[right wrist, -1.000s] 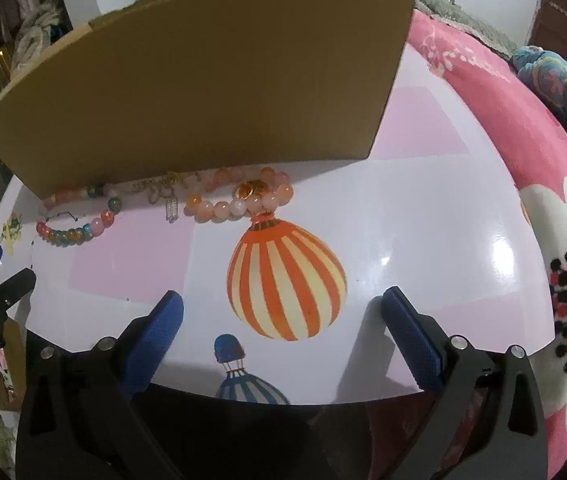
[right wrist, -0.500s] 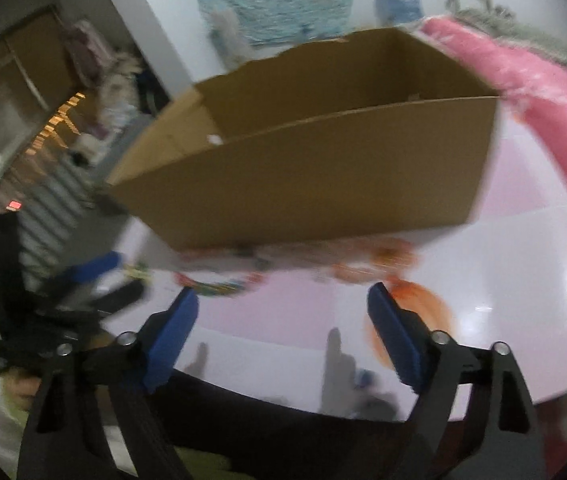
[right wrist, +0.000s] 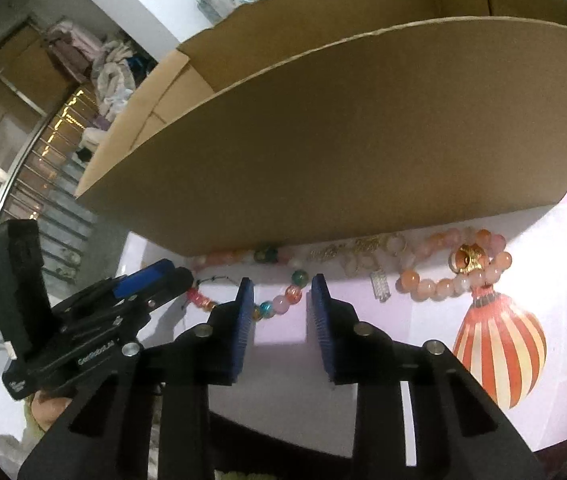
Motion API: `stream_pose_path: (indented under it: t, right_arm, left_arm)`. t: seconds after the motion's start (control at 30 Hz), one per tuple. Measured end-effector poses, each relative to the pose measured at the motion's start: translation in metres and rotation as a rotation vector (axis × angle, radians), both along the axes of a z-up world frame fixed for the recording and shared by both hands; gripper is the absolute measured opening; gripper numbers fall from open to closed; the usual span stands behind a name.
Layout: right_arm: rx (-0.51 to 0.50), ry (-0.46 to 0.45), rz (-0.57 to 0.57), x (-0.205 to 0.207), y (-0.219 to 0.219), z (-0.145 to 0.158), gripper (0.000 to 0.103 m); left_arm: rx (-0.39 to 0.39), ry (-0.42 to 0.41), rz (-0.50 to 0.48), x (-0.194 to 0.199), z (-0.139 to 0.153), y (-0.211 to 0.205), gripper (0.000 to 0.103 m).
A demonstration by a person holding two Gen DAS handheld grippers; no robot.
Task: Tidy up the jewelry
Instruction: 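Close the right tool on the multicolour beaded bracelet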
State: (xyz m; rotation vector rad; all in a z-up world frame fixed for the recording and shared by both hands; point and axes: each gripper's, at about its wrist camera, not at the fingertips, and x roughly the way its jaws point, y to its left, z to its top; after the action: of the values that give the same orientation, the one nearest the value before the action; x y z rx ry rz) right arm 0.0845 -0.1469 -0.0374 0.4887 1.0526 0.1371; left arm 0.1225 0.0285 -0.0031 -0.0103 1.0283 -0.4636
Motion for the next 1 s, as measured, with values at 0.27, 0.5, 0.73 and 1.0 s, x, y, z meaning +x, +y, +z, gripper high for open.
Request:
stream_pose_path:
  t: [0.27,0.5,0.73,1.0]
  right_arm:
    - [-0.069,0.042,0.016,0.014,0.019,-0.008,0.01]
    - [-0.049,0.07,0.049,0.013,0.027,-0.009,0.01]
    - [-0.075,0.07,0.071,0.005,0.023,-0.003,0.011]
    - [-0.122,0.059,0.089,0.009,0.019,-0.005,0.012]
  left_arm:
    - [0.059,-0.037,-0.016,-0.006,-0.003,-0.008,0.015]
    - [0.006,0.013,-0.039,-0.012,-0.003,-0.001,0.013]
    - [0.017,0.023,-0.021,-0.019,-0.001,0.009,0.04]
    - [0.04,0.001,-0.01,-0.015,-0.004,0.006,0.04]
